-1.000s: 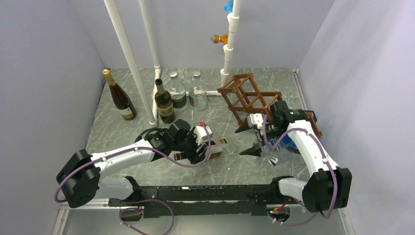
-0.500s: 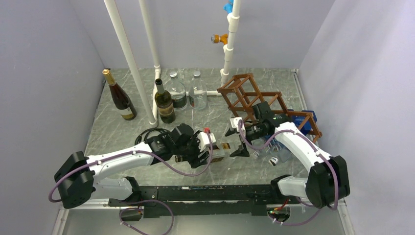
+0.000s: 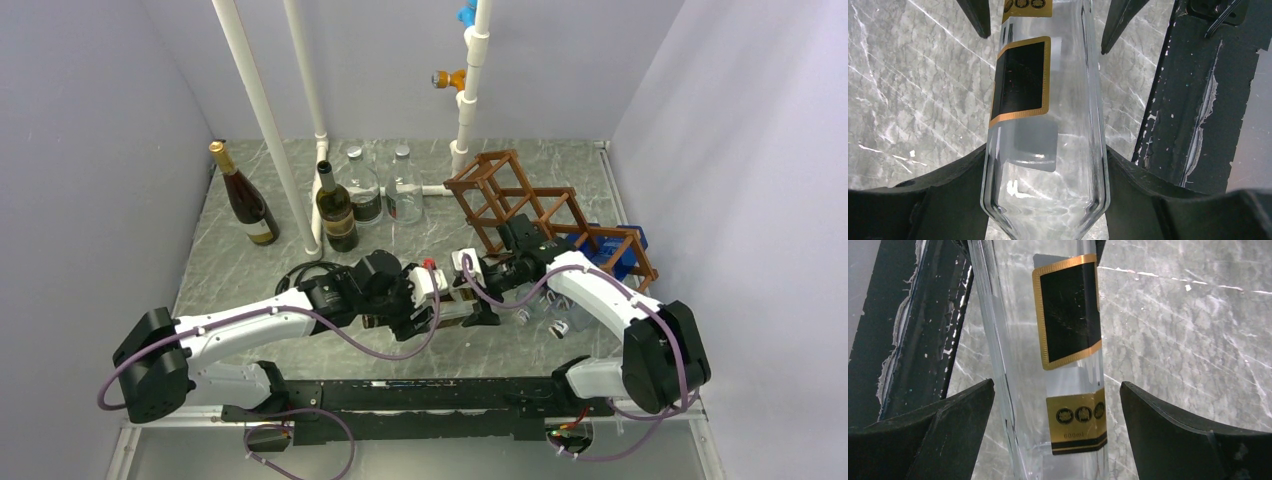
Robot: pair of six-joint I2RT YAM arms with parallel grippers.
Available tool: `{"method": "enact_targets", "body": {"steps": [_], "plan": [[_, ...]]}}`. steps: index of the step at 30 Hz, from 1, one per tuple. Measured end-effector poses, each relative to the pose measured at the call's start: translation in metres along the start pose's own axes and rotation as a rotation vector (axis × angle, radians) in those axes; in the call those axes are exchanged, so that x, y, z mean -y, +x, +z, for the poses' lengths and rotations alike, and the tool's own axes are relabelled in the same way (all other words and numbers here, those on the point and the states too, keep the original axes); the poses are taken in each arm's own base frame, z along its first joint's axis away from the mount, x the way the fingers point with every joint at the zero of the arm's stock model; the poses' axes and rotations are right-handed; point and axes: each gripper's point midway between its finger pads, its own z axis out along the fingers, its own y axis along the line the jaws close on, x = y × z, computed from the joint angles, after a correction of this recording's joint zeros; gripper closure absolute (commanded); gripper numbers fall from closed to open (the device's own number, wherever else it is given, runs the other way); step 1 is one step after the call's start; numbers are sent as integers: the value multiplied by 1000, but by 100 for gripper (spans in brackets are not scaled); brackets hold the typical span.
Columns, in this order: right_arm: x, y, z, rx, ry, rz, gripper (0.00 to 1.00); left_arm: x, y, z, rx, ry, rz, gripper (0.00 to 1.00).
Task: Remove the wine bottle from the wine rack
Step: Pick up the wine bottle from the wine rack.
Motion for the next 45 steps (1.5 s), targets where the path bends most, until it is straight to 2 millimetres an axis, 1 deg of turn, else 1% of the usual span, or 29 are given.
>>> {"method": "enact_targets", "body": {"steps": [6, 9, 12, 16, 18, 22, 23, 26, 28, 29, 33, 36, 38, 40, 45], "plan": [[-4, 7, 9, -25, -26, 2, 2, 0, -4, 4, -7, 5, 1, 100], [-5, 8, 13, -29, -41, 7, 7, 0, -5, 6, -10, 6, 1, 100], [-7, 10, 15, -32, -53, 13, 14, 1, -4, 9, -15, 7, -2, 100], [-8, 12, 18, -35, -62, 20, 29, 1, -2, 11, -23, 8, -4, 100], [-8, 12, 19, -35, -67, 14, 41, 1, -2, 11, -24, 7, -6, 100], [-9, 14, 22, -35, -86, -12, 69, 2, 0, 11, -31, 9, -17, 100], [-9, 14, 22, -33, -88, -14, 74, 2, 0, 11, -32, 6, -23, 98], [-10, 15, 22, -30, -95, -16, 86, 3, 0, 11, -34, 3, -31, 82], [-11, 15, 22, -30, -100, -14, 92, 4, 1, 11, -34, 2, -38, 68], [-12, 15, 22, -32, -104, -11, 93, 4, 1, 12, -32, 3, -43, 61], [-14, 17, 22, -36, -112, -6, 97, 6, 2, 13, -27, 0, -61, 39], [-15, 18, 22, -39, -118, -2, 99, 7, 2, 14, -21, 0, -72, 28], [-15, 18, 22, -39, -119, -4, 100, 7, 3, 14, -16, -3, -79, 24], [-15, 18, 22, -38, -119, -4, 100, 6, 0, 14, 4, -17, -97, 21], [-16, 18, 22, -42, -120, -3, 100, -2, -36, 6, 143, -61, -110, 13]]}}
